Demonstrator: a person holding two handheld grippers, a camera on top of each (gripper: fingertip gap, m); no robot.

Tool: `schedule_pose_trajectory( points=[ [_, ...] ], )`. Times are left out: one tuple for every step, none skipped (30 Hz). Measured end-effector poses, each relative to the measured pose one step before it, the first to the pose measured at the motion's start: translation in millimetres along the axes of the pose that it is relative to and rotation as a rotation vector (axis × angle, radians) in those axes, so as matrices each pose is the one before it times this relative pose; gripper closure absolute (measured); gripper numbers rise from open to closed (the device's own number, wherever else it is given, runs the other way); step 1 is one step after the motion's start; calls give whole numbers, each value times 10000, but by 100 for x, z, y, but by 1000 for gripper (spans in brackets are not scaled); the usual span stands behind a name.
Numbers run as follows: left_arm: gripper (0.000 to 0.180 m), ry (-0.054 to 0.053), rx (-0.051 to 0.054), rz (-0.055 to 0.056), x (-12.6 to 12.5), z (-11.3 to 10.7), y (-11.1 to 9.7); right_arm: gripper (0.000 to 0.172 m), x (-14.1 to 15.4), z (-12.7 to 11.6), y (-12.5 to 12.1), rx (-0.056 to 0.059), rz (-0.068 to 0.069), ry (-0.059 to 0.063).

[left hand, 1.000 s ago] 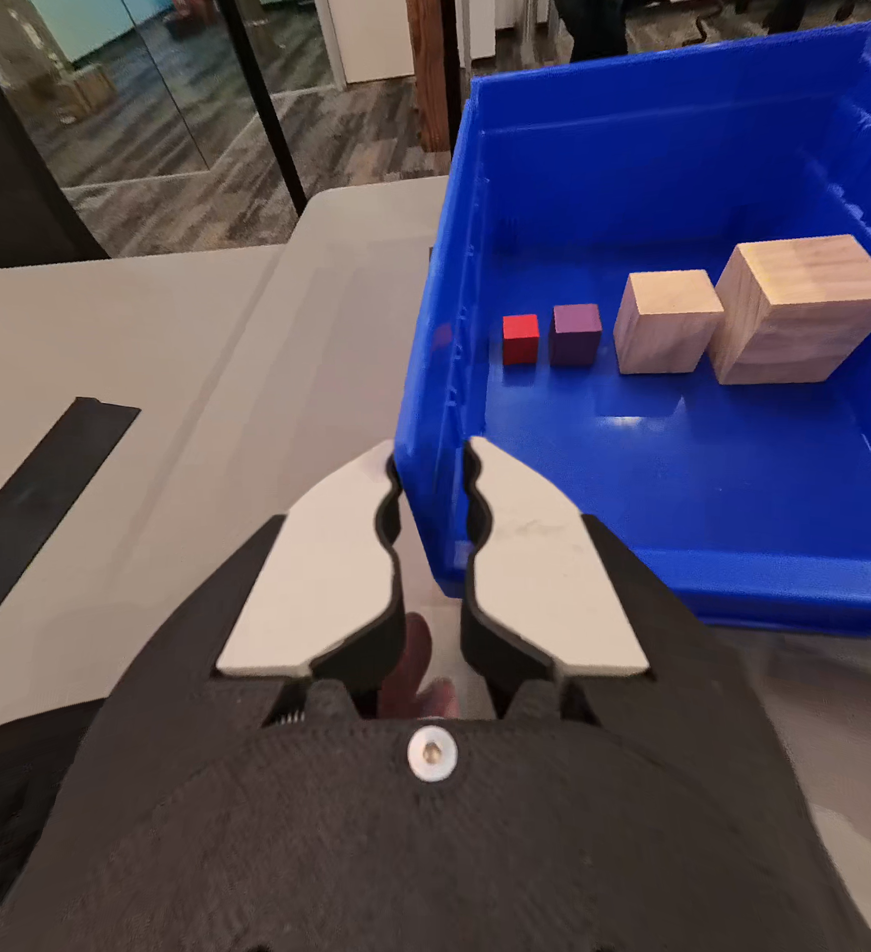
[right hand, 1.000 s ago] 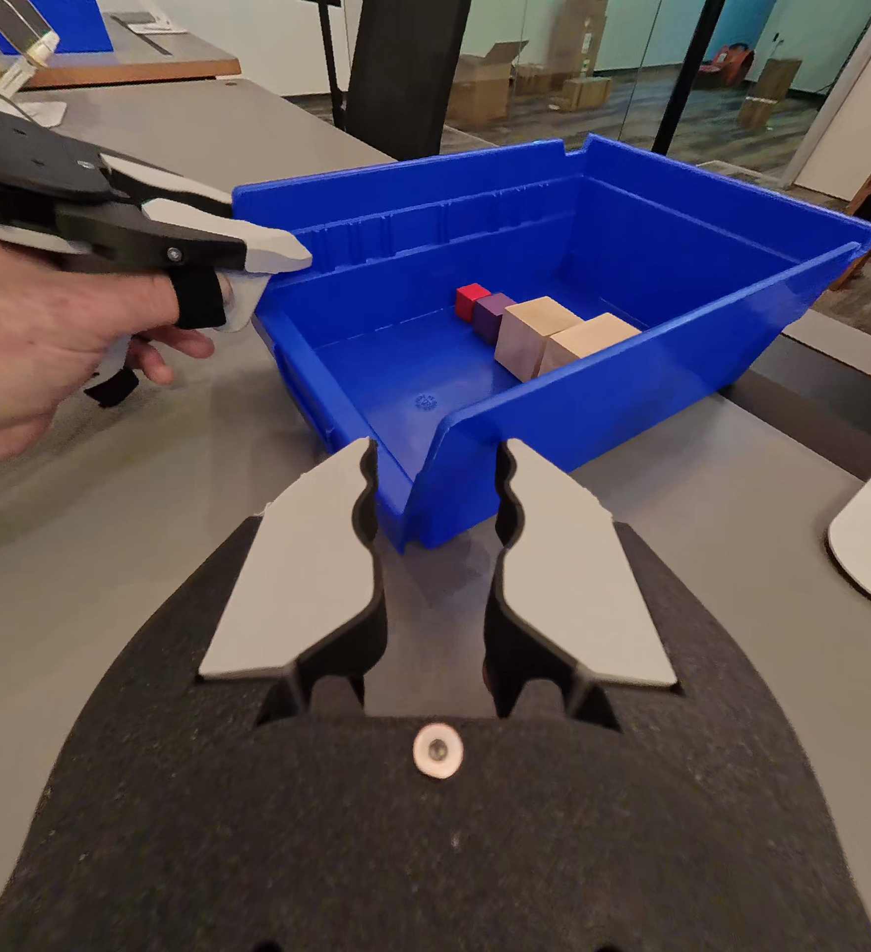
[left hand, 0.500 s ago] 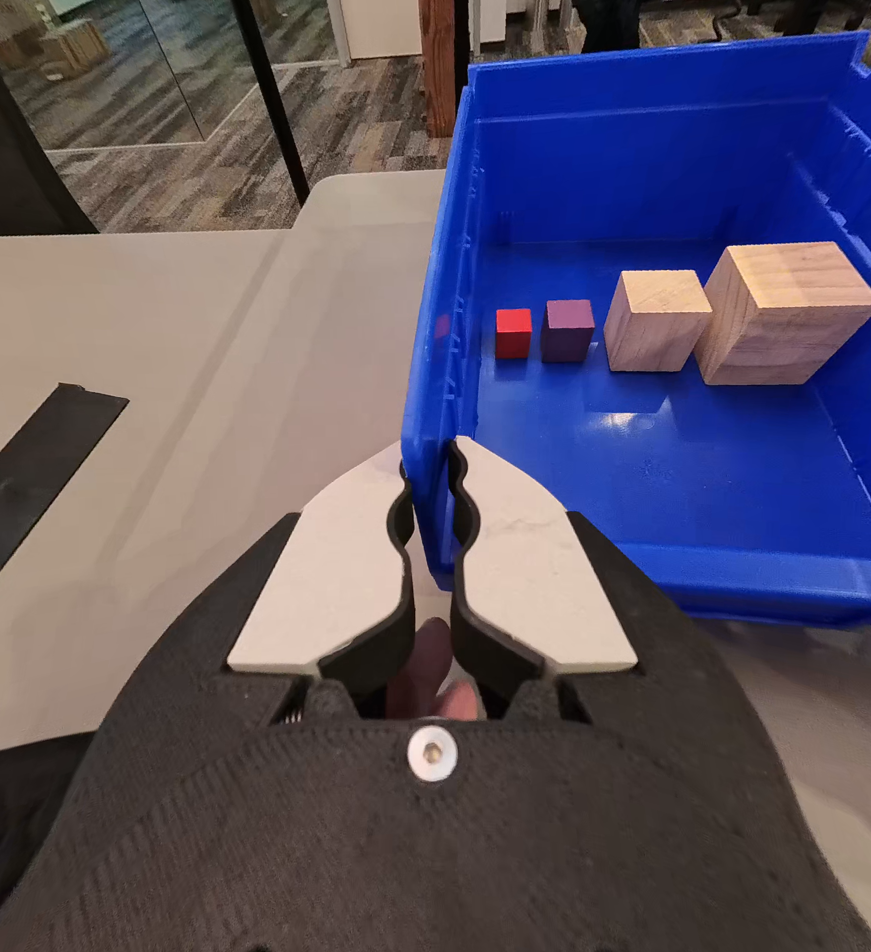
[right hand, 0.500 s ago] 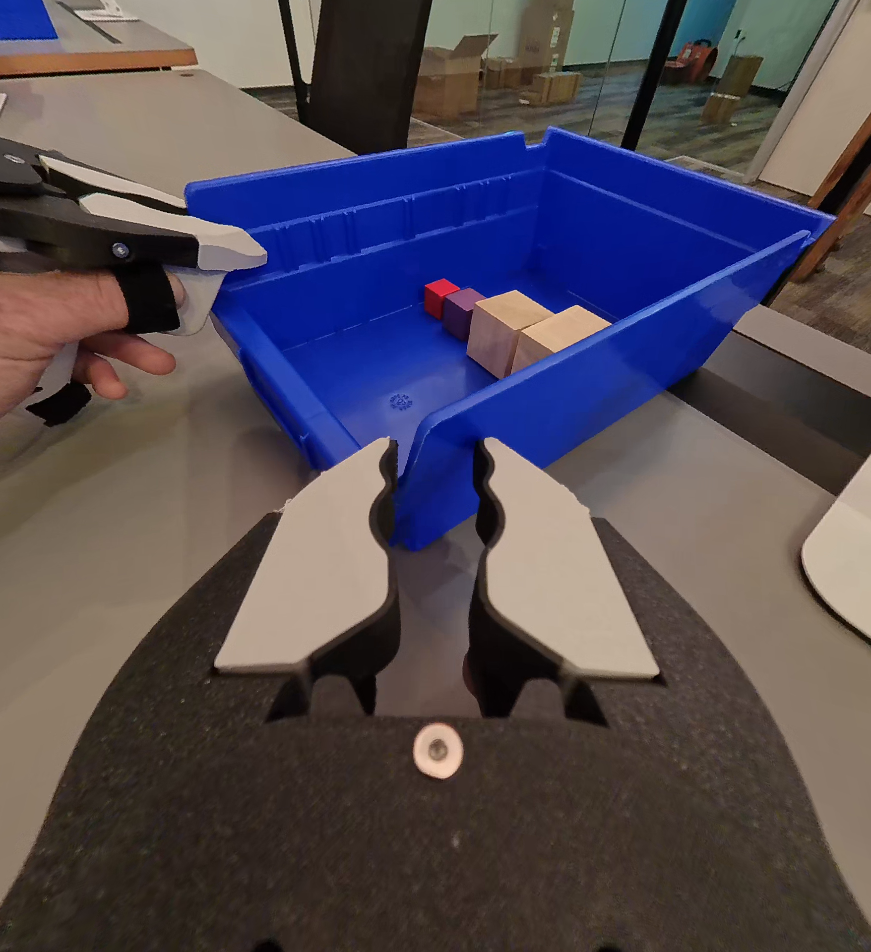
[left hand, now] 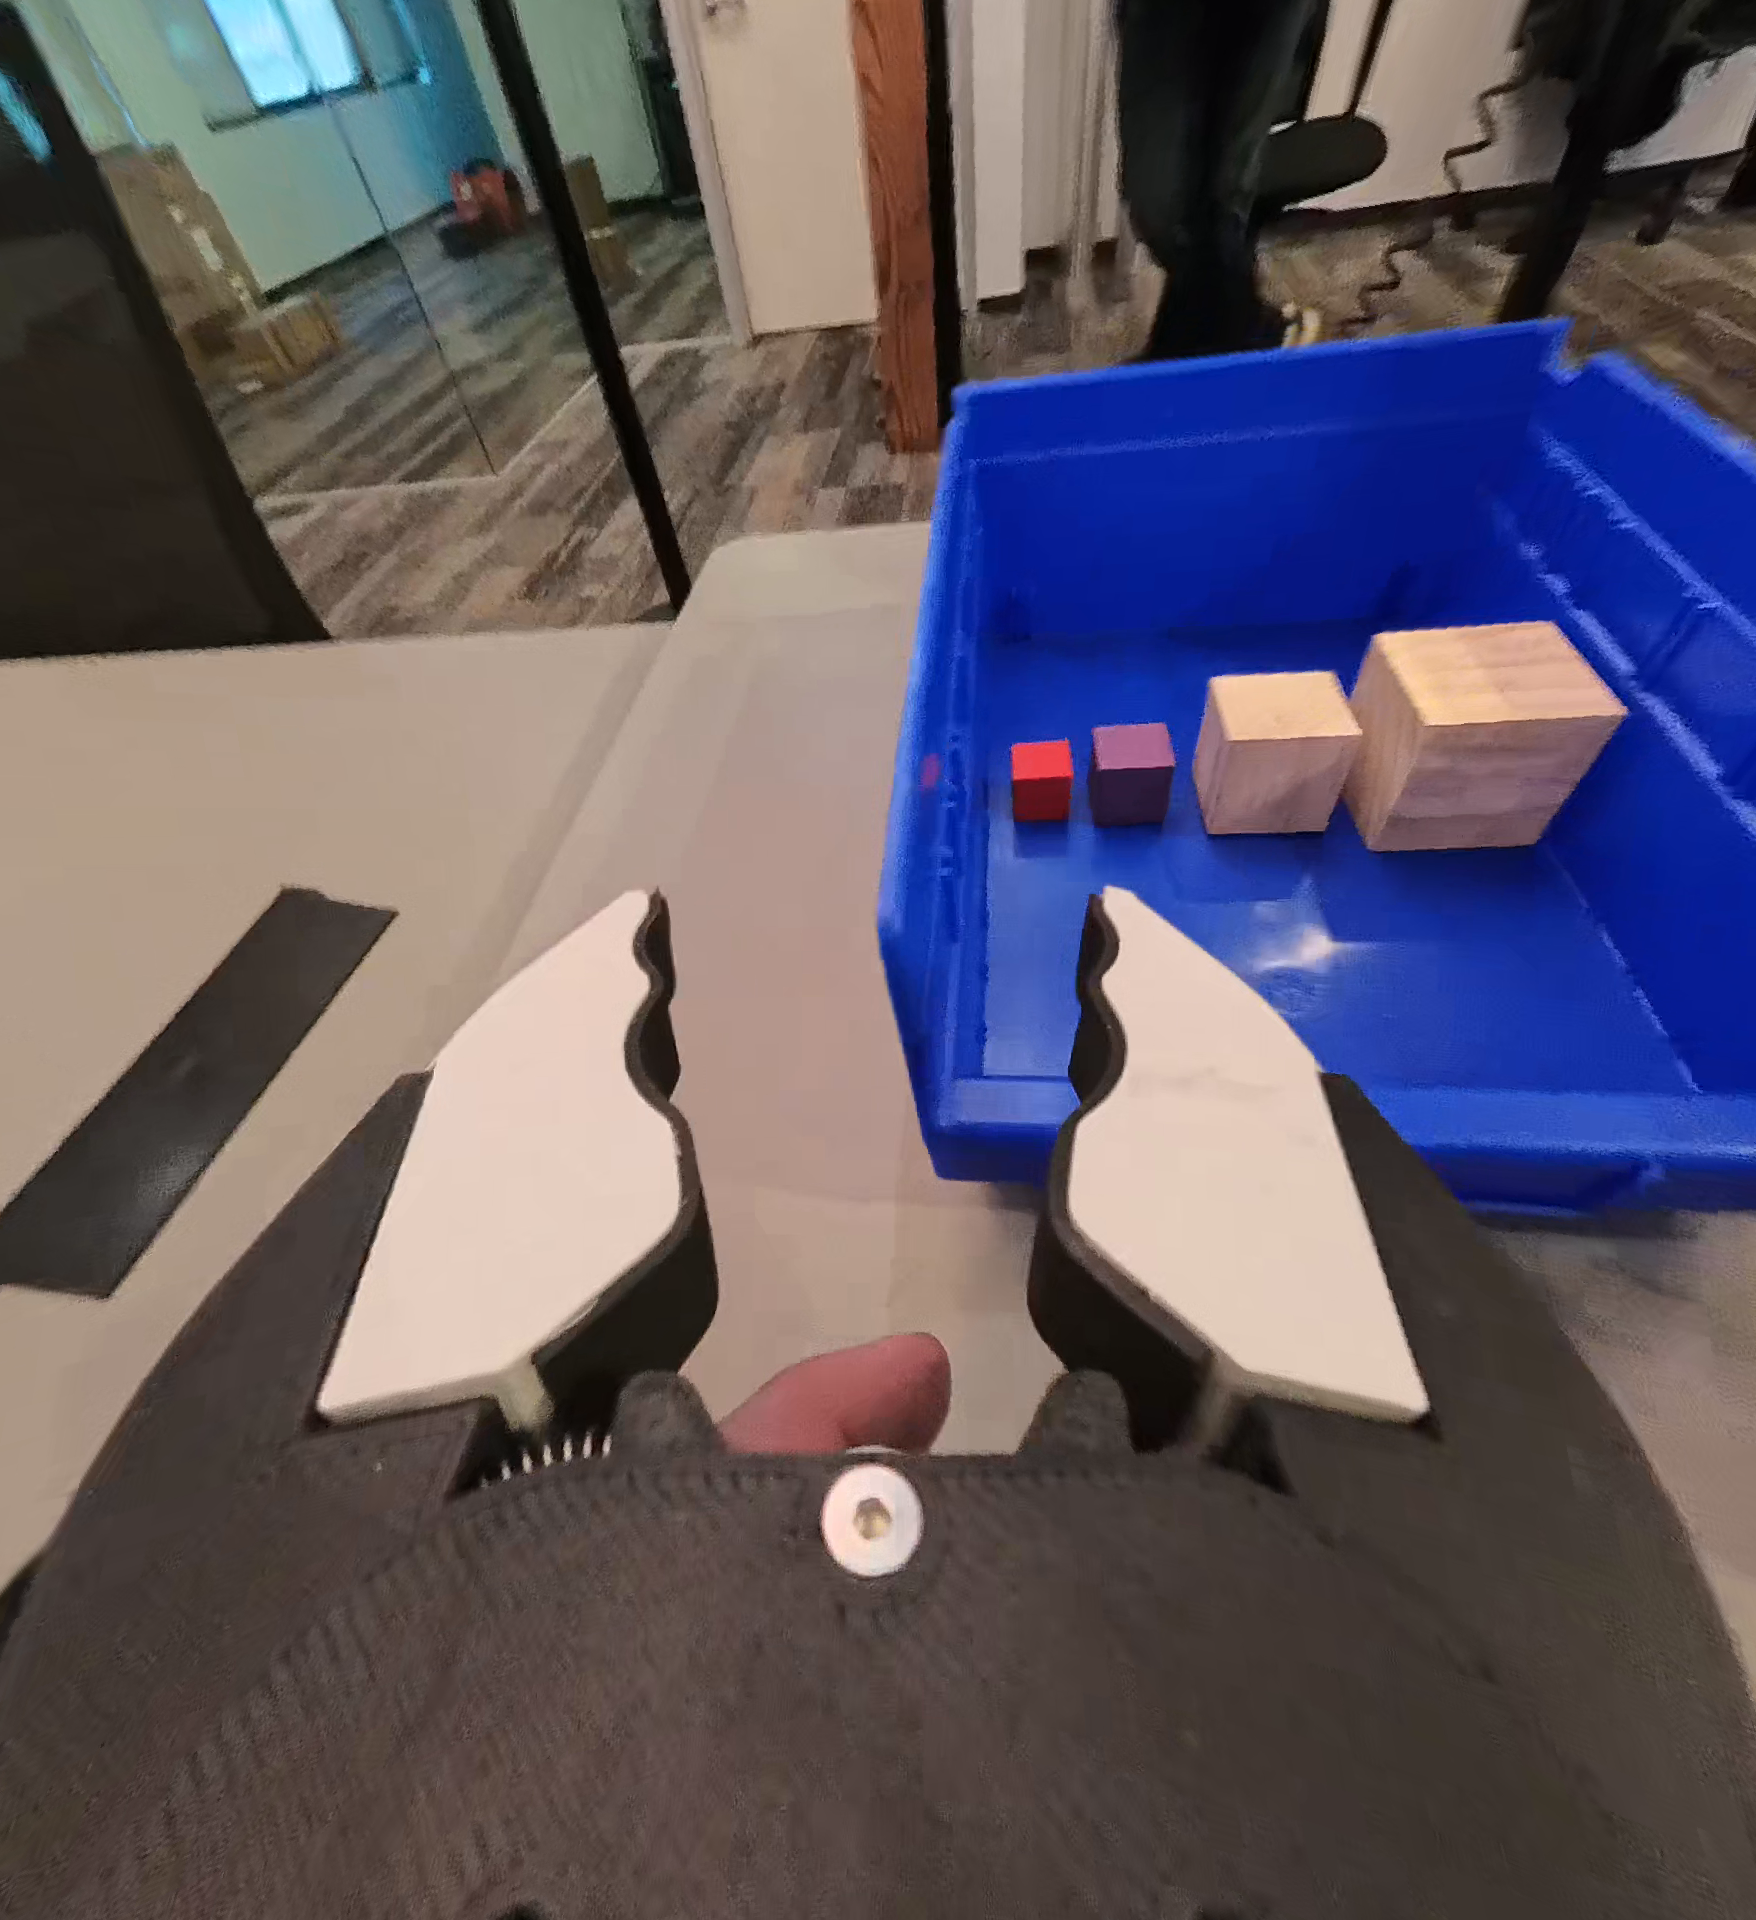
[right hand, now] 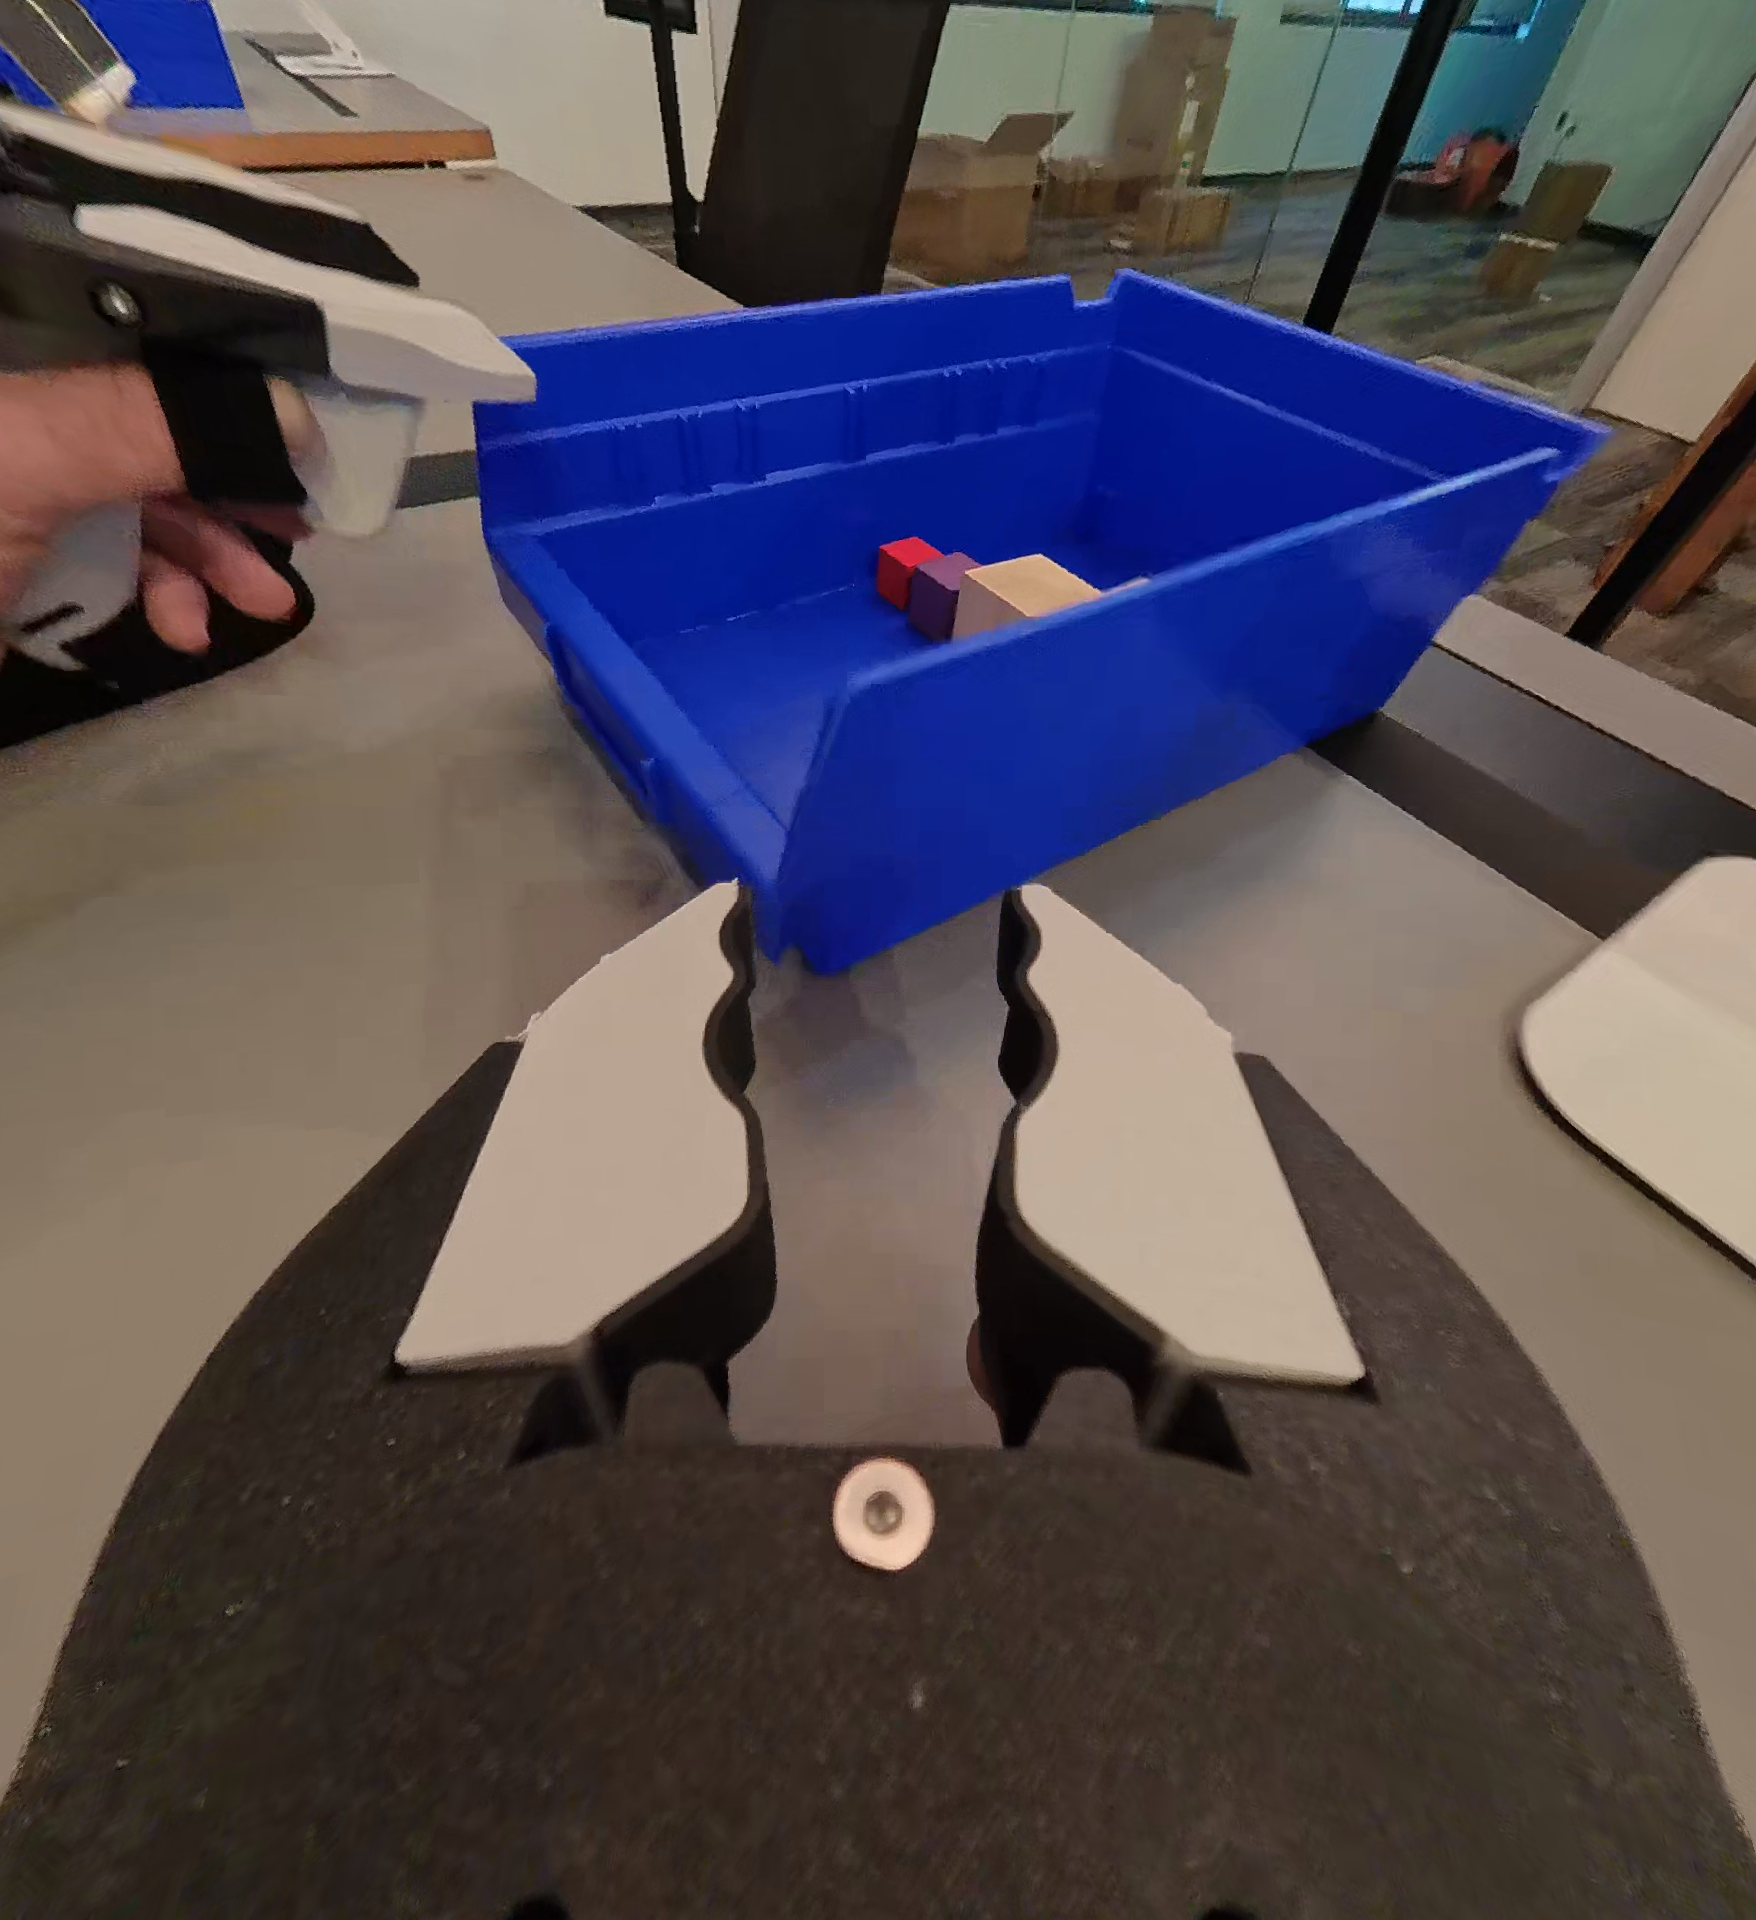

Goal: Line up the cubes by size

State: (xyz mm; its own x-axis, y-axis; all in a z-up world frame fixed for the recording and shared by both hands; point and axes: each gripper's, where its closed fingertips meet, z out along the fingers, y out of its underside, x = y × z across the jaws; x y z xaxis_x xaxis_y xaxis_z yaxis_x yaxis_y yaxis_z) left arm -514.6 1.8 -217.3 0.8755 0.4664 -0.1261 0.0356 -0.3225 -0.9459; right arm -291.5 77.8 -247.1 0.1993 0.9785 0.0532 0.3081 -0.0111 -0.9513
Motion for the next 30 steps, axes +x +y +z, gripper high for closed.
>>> schedule_pose_trajectory(
  points=[
    [107,168,80,363,428,-676,-432,127,324,-1126,483,-34,-83,14],
    [107,33,-25,399,329,-712,-295,126,381,-1117,563,-72,-60,14],
    [107,210,94,336,647,-706,-419,124,330,-1213,444,8,37,-59],
    [108,401,194,141,1071,-717,-501,124,597,-1300,354,62,29,95],
    [109,373,176,-1,1253,-593,-409,124,771,-1225,363,20,-42,189],
    [109,439,36,-13,1580,-359,-128,123,712,-1146,339,-24,-23,109],
    [108,540,-108,80,1891,-143,26,123,750,-1127,360,-23,-60,95],
    [108,330,-97,172,1702,-44,-11,123,1049,-1055,471,-16,-140,264],
    [109,128,92,177,1479,-11,-284,123,1078,-868,563,-79,-203,251],
    [111,355,236,141,1820,104,-512,122,1042,-742,582,-99,-130,203],
    [112,441,164,41,1946,312,-451,122,1064,-758,429,9,-8,202],
    [111,410,103,-53,1936,525,-386,122,1150,-745,364,59,11,273],
    [109,335,51,-113,1899,730,-264,122,1155,-693,353,17,-17,279],
    [106,436,-13,-22,2131,921,-155,122,1022,-634,241,69,24,199],
    [106,408,-102,65,2144,1091,-48,123,1003,-596,79,169,89,191],
    [105,409,-44,96,2128,1252,-117,123,1063,-466,114,100,76,260],
    [103,380,31,116,1967,1346,-209,123,976,-260,217,-19,-45,237],
    [103,289,33,56,1683,1390,-250,123,816,-94,256,-54,-130,203],
    [103,169,76,27,1334,1382,-301,123,723,-39,223,-40,-188,212],
    [103,181,72,58,1165,1392,-266,123,714,-3,219,-46,-189,267],
    [102,214,-56,3,1013,1390,-103,123,529,19,201,-50,-124,177],
    [101,157,-118,-93,703,1311,-54,124,410,3,112,-2,-41,140],
    [100,40,-78,-174,329,1159,-96,124,353,-52,-28,52,78,132],
    [99,-81,-110,-138,37,971,-23,124,251,-61,-52,62,90,95],
    [98,-75,-60,36,49,708,-210,125,94,34,89,-50,-13,11],
    [98,33,296,88,162,443,-624,124,119,47,129,-61,-60,37],
    [100,-55,191,0,-36,269,-385,125,58,24,45,-4,-37,14],
    [101,-49,-49,13,-58,239,3,125,26,44,48,-26,-7,-5],
    [100,1,-92,53,5,150,95,125,22,43,50,-32,-37,14],
    [100,14,32,24,-18,19,-38,126,-24,30,45,-13,-127,31]
  ],
)
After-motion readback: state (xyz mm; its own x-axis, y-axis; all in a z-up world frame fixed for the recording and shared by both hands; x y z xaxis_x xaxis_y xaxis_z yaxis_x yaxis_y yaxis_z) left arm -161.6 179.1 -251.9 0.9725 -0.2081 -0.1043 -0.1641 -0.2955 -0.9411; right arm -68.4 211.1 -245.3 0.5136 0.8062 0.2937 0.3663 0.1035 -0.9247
